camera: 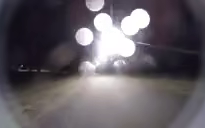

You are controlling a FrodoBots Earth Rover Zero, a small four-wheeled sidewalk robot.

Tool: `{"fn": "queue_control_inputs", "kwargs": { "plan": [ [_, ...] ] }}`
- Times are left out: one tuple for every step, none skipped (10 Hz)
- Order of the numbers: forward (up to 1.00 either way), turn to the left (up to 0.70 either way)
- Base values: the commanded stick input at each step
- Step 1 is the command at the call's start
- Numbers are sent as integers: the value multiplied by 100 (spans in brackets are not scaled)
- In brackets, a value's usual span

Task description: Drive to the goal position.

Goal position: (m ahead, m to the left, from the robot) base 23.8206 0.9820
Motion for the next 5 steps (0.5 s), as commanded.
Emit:
{"fn": "queue_control_inputs", "kwargs": {
  "plan": [
    [100,0],
    [100,0],
    [100,0],
    [100,0],
    [100,0]
  ]
}}
